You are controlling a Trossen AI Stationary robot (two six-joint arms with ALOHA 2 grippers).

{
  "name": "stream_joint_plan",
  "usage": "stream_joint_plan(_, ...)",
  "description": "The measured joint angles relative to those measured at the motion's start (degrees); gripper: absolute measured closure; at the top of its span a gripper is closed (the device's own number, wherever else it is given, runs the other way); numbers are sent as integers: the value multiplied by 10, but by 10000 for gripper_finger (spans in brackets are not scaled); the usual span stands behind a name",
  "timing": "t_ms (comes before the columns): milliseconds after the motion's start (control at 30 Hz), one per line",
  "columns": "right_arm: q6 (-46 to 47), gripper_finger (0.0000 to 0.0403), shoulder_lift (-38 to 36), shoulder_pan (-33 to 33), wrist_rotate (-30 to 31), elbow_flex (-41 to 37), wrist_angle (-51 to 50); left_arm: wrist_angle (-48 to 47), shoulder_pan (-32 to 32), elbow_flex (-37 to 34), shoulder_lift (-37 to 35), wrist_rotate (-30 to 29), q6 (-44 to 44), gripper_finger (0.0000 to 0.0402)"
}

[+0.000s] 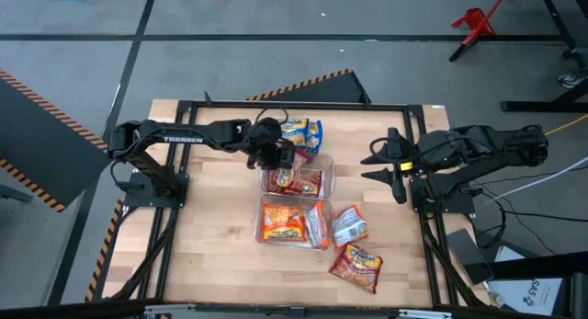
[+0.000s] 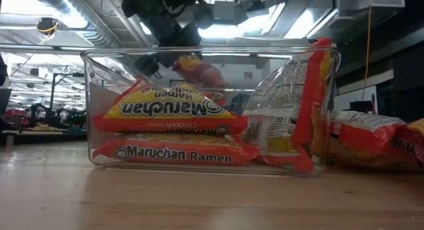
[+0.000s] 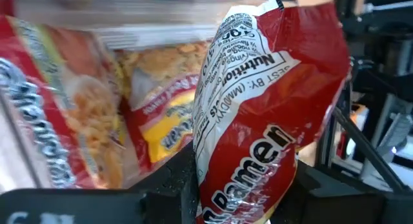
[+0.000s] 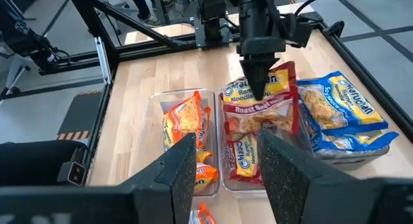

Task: Sort Maruchan noodles
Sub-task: Put the top red noodle pack into the top transparent bin

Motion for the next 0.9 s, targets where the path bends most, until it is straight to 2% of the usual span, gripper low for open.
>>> stream_joint_plan(400, -1, 253, 0, 0, 0, 0, -6, 56, -2, -10, 14, 0, -37, 274)
stream_joint_plan(900, -1, 253, 0, 0, 0, 0, -6, 53, -6, -11, 52, 28, -29, 273)
